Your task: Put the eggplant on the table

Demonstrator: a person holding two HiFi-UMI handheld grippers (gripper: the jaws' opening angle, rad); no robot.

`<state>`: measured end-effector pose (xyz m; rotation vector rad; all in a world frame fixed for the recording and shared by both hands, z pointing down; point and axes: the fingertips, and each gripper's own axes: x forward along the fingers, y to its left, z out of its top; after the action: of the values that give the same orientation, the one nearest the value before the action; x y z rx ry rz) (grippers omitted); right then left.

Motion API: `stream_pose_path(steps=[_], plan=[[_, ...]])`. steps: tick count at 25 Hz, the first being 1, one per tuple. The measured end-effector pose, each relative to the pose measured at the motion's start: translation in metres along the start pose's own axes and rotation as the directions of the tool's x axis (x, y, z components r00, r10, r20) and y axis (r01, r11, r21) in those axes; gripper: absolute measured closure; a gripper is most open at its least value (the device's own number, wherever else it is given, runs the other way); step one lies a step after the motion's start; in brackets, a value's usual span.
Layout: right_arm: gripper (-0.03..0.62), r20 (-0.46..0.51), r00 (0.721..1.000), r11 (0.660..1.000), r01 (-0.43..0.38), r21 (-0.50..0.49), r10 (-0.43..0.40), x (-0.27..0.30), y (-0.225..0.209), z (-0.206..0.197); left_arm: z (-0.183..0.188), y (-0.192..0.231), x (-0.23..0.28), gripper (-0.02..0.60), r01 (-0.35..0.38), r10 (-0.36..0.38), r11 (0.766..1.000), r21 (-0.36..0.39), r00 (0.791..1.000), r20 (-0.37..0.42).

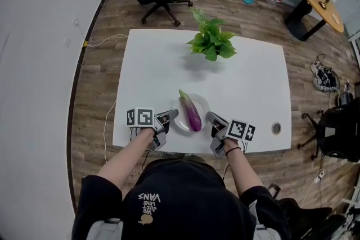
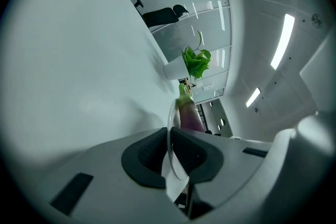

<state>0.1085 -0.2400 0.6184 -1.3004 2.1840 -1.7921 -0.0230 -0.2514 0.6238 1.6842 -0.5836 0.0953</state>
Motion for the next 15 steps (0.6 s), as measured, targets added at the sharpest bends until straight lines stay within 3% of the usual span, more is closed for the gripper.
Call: stream_pose_path(steps=[3,9,15], plan=[[0.562,-0.009,1.000,1.000,0.010,0.016,-0.010,0.003,-0.006,-0.002,0.000,0.005,0.004,0.555,-0.030,0.030,0.999,0.014,0.999,-0.025],[0.562,-0.053,0.998,0.999,0.043,0.003,-0.043,0.010,-0.016,-0.005,-0.007,0.018,0.009,0.554,-0.073,0.069,0.996,-0.053,0.995,-0.068],[0.562,-0.096,0.992,0.996,0.087,-0.011,-0.088,0.015,-0.028,-0.007,-0.009,0.024,0.015,0.554,-0.101,0.097,0.994,-0.037,0.990,-0.099]])
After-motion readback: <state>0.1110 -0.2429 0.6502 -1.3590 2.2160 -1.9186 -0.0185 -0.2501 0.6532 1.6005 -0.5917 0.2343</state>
